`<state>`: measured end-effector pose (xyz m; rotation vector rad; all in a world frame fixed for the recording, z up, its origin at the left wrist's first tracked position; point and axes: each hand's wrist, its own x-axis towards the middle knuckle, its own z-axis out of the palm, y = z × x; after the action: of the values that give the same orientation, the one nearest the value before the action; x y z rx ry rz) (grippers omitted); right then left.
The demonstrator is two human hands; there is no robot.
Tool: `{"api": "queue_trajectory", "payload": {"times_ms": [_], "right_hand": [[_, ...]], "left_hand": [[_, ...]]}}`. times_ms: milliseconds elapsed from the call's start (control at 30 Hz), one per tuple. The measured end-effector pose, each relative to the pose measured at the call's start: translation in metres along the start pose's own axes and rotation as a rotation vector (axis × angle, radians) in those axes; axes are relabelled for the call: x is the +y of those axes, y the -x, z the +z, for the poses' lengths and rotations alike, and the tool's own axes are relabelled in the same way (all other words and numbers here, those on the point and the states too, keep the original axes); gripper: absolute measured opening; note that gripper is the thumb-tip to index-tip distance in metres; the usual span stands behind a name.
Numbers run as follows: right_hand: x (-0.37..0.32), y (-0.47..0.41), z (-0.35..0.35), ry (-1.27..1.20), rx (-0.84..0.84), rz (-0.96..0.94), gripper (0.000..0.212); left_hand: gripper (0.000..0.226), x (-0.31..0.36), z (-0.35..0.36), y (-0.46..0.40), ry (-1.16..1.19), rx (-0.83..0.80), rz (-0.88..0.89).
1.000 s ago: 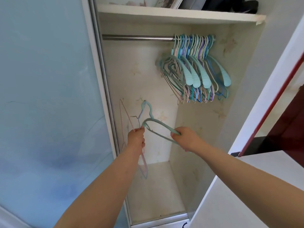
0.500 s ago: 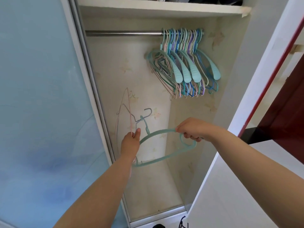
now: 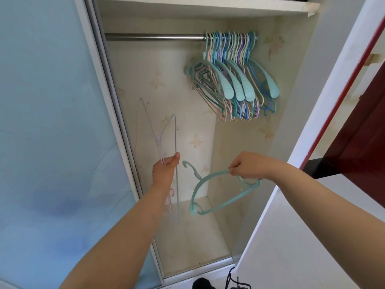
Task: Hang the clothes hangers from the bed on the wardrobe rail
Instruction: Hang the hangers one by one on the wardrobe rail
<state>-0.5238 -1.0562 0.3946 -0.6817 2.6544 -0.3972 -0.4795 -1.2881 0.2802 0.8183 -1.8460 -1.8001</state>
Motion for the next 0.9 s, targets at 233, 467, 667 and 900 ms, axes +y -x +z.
{"api": "queue_trajectory", "payload": {"times_ms": [233, 467, 667, 900], "right_hand": [[0.012, -0.005, -0.011, -0.053, -0.025, -0.11, 0.017], [0.024, -0.009, -0.031, -0.302, -0.175, 0.012, 0.027], [0.003, -0.006, -0.049, -0.362, 0.106, 0.008, 0.025], [-0.044, -0.019, -0.063, -0.518, 0.339, -0.133, 0.043]], "left_hand": [[0.017, -0.012, -0.006, -0.016, 0.28, -0.226, -0.19], [0.025, -0.014, -0.007, -0.022, 0.258, -0.224, -0.17], [0.039, -0.015, -0.016, -0.029, 0.195, -0.125, -0.26], [0.032, 0.001, -0.024, -0.033, 0.269, -0.021, -0.312]]}}
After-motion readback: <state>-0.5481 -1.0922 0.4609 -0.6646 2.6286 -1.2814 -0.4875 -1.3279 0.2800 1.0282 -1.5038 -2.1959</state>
